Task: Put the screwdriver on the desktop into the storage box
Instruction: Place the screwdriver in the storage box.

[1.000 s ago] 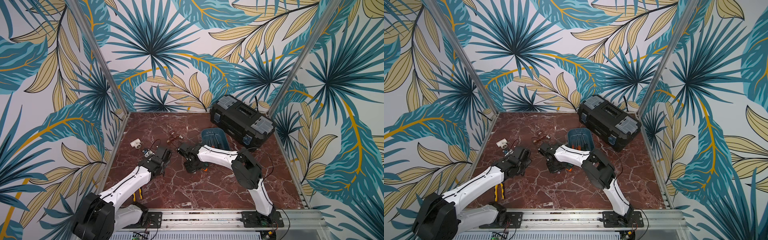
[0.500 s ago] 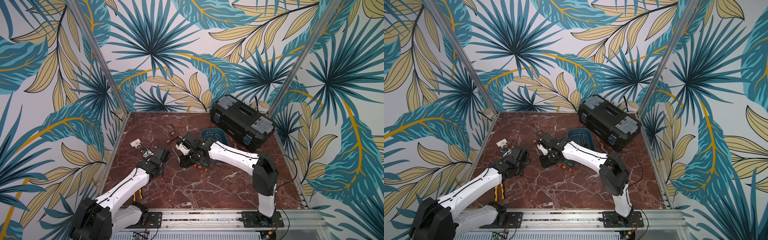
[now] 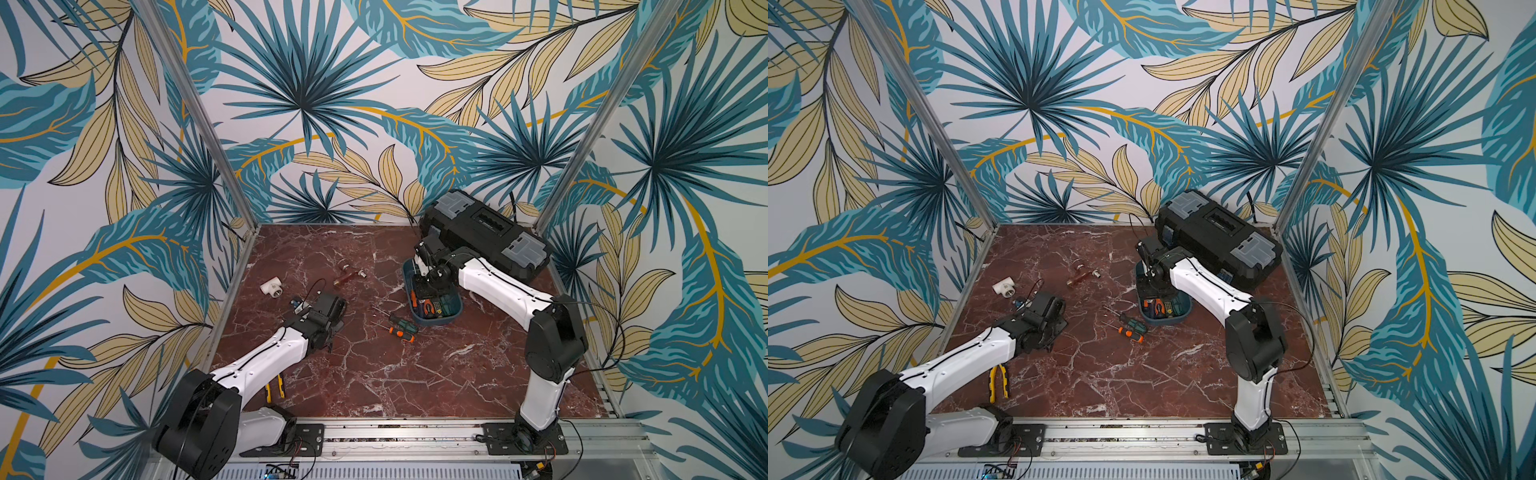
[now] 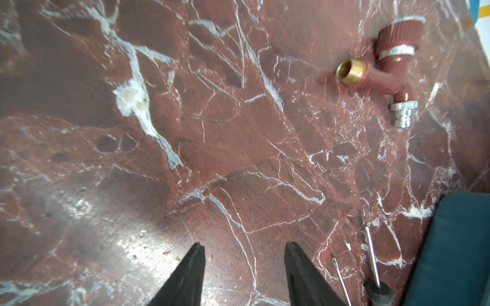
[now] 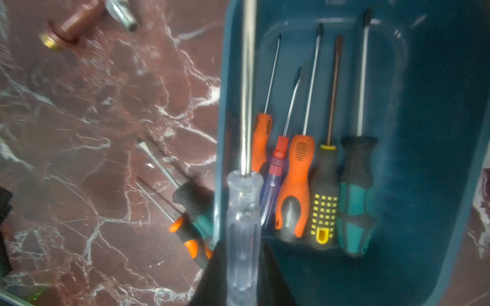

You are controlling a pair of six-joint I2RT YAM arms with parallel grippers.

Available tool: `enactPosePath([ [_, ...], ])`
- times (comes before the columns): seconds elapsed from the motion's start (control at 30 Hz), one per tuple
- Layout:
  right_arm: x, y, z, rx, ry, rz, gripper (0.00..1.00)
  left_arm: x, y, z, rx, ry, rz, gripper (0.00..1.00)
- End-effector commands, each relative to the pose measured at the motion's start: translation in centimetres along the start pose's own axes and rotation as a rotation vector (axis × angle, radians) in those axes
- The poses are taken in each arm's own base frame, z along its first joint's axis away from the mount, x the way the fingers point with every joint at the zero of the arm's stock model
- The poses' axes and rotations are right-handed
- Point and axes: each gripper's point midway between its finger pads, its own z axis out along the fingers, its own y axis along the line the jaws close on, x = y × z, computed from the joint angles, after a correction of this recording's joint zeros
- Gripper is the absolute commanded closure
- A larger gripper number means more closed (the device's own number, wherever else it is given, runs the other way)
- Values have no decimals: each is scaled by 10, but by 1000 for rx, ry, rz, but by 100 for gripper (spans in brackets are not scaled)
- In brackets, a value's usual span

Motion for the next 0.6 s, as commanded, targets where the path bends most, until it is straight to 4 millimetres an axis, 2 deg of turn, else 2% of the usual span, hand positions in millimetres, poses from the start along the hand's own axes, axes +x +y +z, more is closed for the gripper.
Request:
enactPosePath([
  [0.0,15,-18,27,92,95,33,86,-1,-22,-4,49,12,-4,47],
  [0.13,20,-17,41,81,136,30,82,4,-24,-2,46,24,0,47],
  [0.27,22,-19,46,90,147,20,60,5,-25,0,42,27,-5,47],
  [0.37,22,-19,44,90,143,18,49,7,-25,2,37,31,-16,47],
  [0.47,14,-17,28,85,100,-1,46,10,-26,5,33,46,-16,47],
  [0.57,-1,-9,-8,55,-1,-47,45,11,-27,5,32,48,-11,47],
])
